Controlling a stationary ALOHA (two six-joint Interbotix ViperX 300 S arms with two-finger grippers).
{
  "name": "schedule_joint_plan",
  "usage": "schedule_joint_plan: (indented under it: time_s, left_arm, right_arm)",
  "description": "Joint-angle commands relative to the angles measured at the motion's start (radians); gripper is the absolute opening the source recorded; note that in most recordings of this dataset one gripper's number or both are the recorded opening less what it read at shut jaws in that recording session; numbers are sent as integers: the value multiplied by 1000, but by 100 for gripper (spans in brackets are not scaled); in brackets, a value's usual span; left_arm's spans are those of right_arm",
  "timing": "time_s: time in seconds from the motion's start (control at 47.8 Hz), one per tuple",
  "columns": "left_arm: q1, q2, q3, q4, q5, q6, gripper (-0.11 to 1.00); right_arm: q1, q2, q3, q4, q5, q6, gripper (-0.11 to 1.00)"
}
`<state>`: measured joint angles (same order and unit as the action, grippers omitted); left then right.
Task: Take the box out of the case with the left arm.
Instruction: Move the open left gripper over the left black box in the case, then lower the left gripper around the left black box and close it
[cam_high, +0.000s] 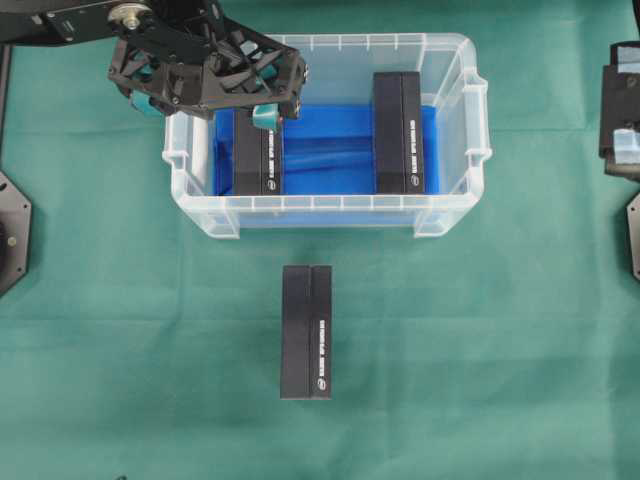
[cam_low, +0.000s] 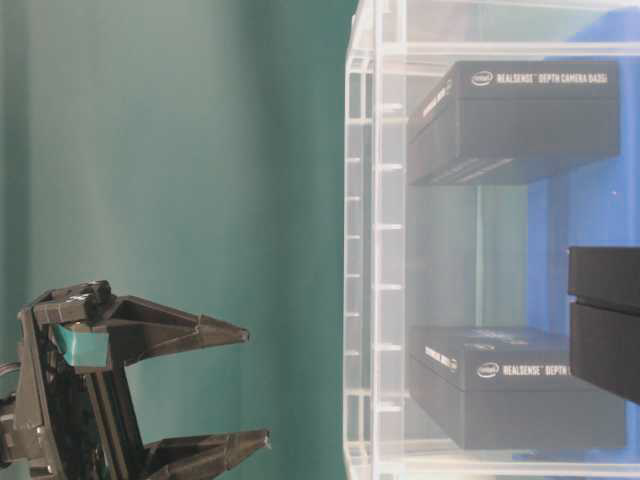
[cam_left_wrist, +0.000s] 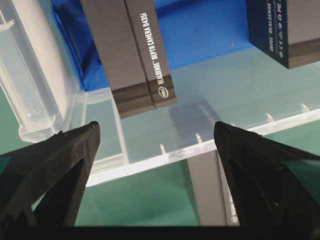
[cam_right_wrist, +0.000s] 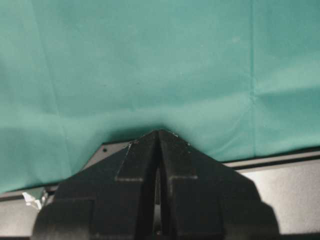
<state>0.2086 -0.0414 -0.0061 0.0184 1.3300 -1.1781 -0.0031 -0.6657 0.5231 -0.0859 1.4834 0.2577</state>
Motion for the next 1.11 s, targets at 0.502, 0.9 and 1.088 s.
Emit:
schedule_joint_plan:
  time_s: [0.502,0.9,1.088]
  left_arm:
    - [2,-18,0,6,-2,2,93]
    - [2,-15,34,9,-18,-2,93]
    - [2,-6,41,9,-41,-3,93]
  right_arm:
    - [0,2,-11,5,-5,3,-1]
    - [0,6,-11,5,-18,2,0]
    - [-2,6,-11,5,-23,2,-1]
